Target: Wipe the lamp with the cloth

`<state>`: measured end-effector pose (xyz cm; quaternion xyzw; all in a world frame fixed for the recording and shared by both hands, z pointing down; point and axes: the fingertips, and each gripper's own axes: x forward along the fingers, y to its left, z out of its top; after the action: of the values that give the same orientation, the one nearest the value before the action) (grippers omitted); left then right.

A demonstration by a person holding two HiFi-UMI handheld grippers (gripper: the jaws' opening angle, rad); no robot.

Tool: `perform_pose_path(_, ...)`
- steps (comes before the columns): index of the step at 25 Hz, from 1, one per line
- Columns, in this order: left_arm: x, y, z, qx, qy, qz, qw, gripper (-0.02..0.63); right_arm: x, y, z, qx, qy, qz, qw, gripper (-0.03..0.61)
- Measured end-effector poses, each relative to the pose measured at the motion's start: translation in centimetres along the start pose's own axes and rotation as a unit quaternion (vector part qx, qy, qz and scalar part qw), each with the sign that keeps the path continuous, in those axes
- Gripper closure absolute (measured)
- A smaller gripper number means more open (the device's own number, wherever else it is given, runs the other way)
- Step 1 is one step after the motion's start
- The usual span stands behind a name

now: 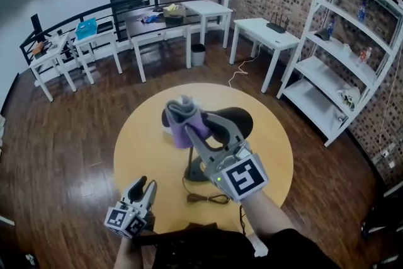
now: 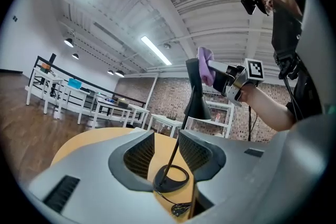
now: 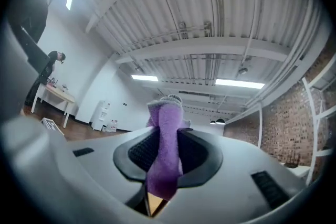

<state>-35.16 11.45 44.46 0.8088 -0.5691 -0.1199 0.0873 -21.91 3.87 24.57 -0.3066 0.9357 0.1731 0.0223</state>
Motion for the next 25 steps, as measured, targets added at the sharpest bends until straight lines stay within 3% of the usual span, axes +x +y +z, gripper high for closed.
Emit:
perform_pose_path(5,0.5,-0.5,1.1,0.008,-0.009,-0.004,0.9999,0.471,0.4,0.1,-1.6,0.007,0.003,-0.006,1.0,0.485)
perform_pose_path(10,2.3,-2.0,4.7,0.004,-0.028,-0.041,0.9988,0.471,-0.5,-1.7,-3.8,0.01,0.032,-0.029,0.999,0.484)
perform_pose_path(14,4.8,-4.1,8.7,0.039,-0.066,-0.07,0.9946,0.471,-2.2,-4.0,-6.2,0.009,0.058,-0.056,0.997,0.483)
perform_pose_path(19,7.1,-6.1,10.4,0.076,-0.077,-0.087,0.9904,0.471,-4.3,-6.5,-9.5,0.022,0.093,-0.097,0.991,0.483)
perform_pose_path(25,7.4,-7.3,10.0,0.039,-0.081,-0.103,0.9905,0.471,-6.7,-8.5,-12.7,0.044,0.117,-0.123,0.984,0.483)
